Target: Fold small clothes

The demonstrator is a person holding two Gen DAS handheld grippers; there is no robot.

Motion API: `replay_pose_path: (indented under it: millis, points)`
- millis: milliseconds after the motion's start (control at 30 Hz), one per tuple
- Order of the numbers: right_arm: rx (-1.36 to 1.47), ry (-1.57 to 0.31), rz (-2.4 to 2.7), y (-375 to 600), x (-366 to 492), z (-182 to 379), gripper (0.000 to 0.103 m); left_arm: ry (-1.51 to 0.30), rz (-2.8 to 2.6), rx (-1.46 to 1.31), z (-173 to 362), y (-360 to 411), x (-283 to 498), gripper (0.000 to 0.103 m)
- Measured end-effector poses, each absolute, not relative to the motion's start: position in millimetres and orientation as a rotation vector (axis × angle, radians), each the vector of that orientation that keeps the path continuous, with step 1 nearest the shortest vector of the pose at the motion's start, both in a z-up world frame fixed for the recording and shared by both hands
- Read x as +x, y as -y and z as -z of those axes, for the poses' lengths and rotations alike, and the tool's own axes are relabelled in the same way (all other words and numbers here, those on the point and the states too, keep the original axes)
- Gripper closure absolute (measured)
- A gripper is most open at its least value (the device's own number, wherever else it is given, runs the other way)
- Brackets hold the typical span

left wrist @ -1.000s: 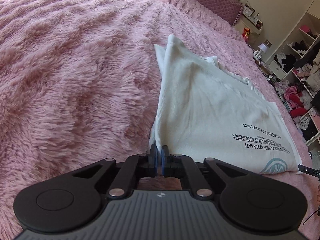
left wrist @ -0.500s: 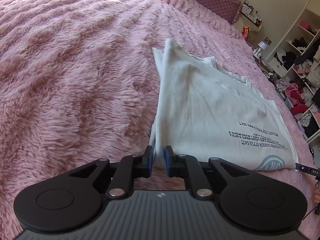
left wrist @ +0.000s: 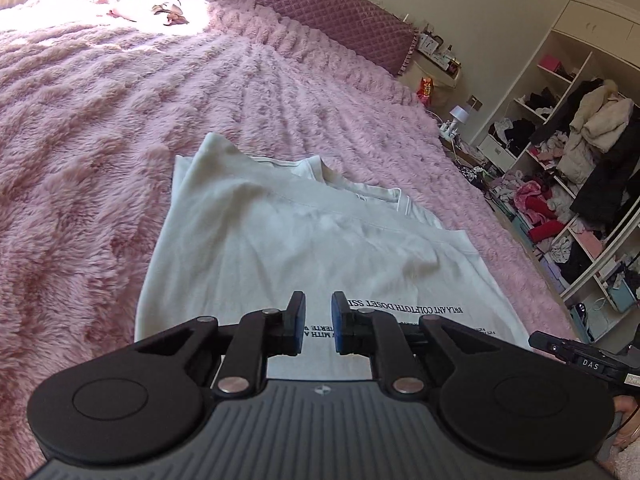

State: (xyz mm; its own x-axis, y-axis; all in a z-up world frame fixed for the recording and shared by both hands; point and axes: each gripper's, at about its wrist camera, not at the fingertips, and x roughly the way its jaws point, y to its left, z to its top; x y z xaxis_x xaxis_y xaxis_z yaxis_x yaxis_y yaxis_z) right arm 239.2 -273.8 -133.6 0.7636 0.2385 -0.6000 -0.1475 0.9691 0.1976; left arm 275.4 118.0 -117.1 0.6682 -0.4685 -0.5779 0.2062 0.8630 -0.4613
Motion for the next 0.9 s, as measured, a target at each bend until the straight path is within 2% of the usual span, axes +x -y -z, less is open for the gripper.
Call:
replay_pose_path:
  millis: [167,333,600,667,700,767,900]
  points:
    - [0.149,-0.738,-0.160,267,254,159,0.082,-0.819,0.388,-0.373,149,-99,291,0.085]
    - [0.283,-0.777,-0.115,294,249,189,0.080,-0.875,0.380,-0.453,184,-116,296,0.086]
    - [0.294,-0.788,-0.078,290,249,189,0.077,-0.871,0.381,-0.461,181,-117,296,0.087]
    - [0.298,-0.791,-0.052,283,249,177,0.063,-0.851,0.383,-0.455,170,-118,293,0.085]
    - [0.291,-0.775,-0.049,277,248,169,0.057,-0.839,0.382,-0.443,163,-120,291,0.080]
    - [0.239,-0.707,-0.009,256,241,152,0.018,-0.815,0.371,-0.426,151,-127,287,0.073]
    - [0.065,-0.630,-0.047,198,232,118,0.020,-0.797,0.344,-0.417,133,-153,277,0.072]
